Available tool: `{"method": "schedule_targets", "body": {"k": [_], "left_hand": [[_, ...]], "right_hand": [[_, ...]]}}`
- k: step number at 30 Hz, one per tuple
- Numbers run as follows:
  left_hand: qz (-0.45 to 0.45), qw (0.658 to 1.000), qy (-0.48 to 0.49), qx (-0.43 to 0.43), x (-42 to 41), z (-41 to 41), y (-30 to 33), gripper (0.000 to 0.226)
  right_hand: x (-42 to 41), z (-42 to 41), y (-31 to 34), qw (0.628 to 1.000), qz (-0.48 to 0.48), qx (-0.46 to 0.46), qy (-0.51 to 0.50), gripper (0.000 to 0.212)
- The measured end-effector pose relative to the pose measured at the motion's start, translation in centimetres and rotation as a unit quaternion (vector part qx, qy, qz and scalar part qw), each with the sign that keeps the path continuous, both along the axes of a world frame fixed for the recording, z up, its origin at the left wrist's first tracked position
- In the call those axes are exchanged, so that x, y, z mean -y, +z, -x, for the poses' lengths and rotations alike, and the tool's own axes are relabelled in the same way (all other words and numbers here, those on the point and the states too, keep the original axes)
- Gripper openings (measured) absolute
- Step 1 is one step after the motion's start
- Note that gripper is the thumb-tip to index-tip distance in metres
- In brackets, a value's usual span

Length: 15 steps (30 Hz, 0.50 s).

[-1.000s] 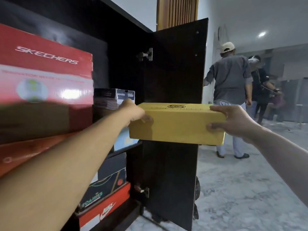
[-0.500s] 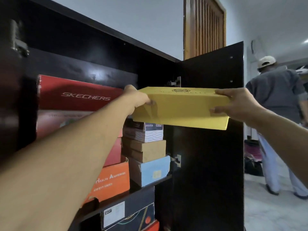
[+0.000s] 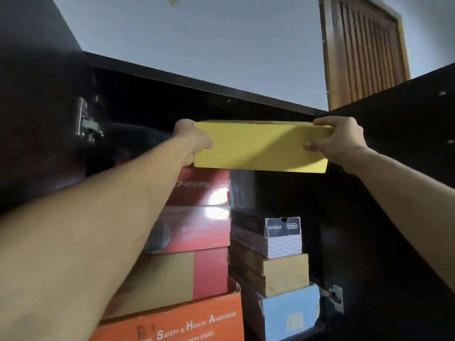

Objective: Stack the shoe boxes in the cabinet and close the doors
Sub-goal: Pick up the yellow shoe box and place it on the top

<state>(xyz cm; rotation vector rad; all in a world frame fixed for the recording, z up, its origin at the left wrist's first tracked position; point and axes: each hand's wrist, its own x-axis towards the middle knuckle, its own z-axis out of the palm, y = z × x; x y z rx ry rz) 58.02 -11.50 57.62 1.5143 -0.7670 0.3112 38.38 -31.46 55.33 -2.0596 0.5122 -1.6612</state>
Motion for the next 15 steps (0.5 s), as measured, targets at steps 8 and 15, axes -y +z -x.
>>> {"method": "schedule_targets", "body": {"k": [8, 15], "left_hand": [[0.061, 0.994, 0.085, 0.032, -4.6, -5.1, -0.1, 0.042], [0.082, 0.991, 0.094, 0.040, -7.7, -8.1, 0.4, 0.042]], "right_hand": [[0.3, -11.2, 0.9, 0.991, -0.063, 0.036, 0.110, 0.099], [-1.0, -18.7, 3.2, 0.982, -0.066, 0.049, 0.172, 0.093]]}}
